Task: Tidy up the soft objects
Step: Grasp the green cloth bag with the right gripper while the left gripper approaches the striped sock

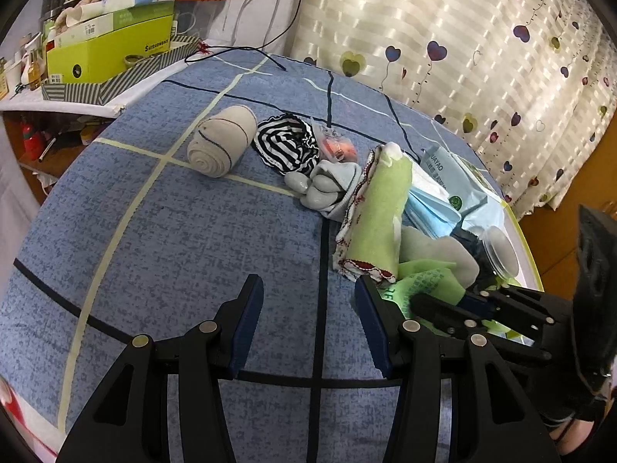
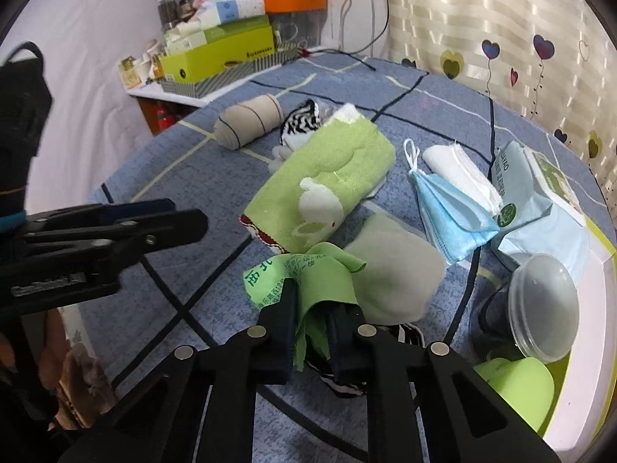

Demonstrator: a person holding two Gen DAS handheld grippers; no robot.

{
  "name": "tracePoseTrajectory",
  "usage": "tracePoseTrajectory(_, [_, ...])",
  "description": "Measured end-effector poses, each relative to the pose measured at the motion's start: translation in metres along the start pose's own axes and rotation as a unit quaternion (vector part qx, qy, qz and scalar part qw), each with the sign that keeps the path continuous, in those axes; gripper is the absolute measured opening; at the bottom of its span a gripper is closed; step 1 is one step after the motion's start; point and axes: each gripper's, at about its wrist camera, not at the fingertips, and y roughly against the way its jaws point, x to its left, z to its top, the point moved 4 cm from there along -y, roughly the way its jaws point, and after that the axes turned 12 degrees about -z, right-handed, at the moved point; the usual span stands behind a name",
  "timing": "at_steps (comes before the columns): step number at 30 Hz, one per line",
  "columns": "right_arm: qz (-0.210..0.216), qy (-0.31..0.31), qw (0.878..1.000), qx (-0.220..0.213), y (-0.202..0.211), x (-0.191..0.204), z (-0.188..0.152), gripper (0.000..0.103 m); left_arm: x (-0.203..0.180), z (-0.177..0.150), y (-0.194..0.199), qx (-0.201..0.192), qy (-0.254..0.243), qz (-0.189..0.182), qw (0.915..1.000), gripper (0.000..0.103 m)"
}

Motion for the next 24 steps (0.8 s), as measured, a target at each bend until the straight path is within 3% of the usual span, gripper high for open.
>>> tracePoseTrajectory(12, [0.031, -0.039, 0.996, -0.071, 0.061, -0.027, 0.011, 0.012, -0.011, 0.001, -0.004, 0.001, -0.007, -0.018, 0.9998, 0.051])
tracePoseTrajectory(19, [0.018, -0.058, 0.993, -0.103, 0.083, -0.046, 0.02, 0.012, -0.022, 0.001, -0.004, -0.001, -0.019, -0.029, 0.9994, 0.051])
tracePoseTrajectory(24, [0.008, -0.07, 0.992, -0.106, 0.089, -0.056, 0.015, 0.012, -0.045, -0.006, -0.015, 0.025, -0.043, -0.071, 0.9963, 0.051])
